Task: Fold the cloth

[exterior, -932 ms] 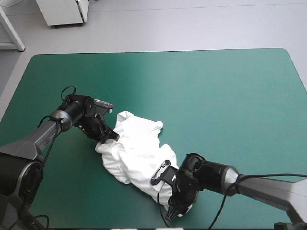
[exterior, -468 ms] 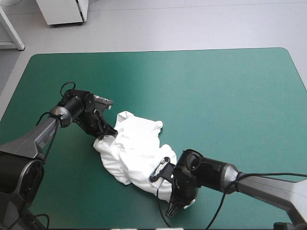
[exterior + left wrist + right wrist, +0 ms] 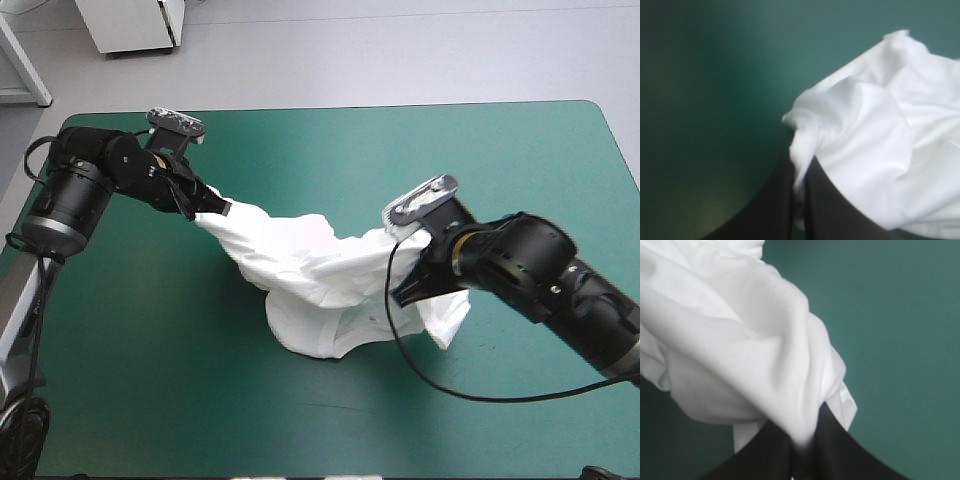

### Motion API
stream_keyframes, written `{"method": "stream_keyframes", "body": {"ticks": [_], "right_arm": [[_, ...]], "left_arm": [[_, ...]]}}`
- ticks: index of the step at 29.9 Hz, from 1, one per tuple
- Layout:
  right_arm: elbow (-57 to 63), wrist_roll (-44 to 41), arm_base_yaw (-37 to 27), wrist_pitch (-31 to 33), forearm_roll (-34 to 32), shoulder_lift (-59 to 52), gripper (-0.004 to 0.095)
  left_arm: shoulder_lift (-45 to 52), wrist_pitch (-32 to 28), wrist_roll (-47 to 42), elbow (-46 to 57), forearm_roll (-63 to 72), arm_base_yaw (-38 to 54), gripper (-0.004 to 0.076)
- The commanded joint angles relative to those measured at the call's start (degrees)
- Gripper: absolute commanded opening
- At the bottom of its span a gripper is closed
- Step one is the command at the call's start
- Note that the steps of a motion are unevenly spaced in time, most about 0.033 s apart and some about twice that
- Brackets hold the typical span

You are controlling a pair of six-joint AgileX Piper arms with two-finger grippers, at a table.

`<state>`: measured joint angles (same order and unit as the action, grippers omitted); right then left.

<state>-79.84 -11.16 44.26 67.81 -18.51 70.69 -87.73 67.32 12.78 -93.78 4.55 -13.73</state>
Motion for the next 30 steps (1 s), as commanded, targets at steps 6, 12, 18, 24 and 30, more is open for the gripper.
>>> {"method": "stream_keyframes", "body": {"ticks": [6, 12, 18, 24, 30], "right_arm": [[-16.88, 5.32, -10.75, -9.31, -2.33, -2.08, -0.0019], [-28.16, 7.31, -10.85, -10.90, -2.20, -1.31, -0.0019], [-37.78, 10.22, -10.85, -8.79, 3.81, -1.12, -0.0019], [-40.91, 11.16, -10.85, 1.59, 9.16, -0.97, -0.0019], [-35.20, 11.16, -10.85, 1.94, 14.53, -0.21, -0.0019]], "left_arm": [[5.78, -1.25, 0.44, -17.15, 2.39, -0.01, -0.0009], [6.37, -1.48, 2.70, -30.27, 9.75, -0.01, -0.0009], [6.37, 4.32, 2.70, -41.60, 13.66, -0.01, -0.0009], [8.26, 6.45, 2.43, -45.60, 15.56, -0.01, -0.0009], [8.75, 6.55, 1.27, -34.47, 18.35, -0.01, -0.0009]]}}
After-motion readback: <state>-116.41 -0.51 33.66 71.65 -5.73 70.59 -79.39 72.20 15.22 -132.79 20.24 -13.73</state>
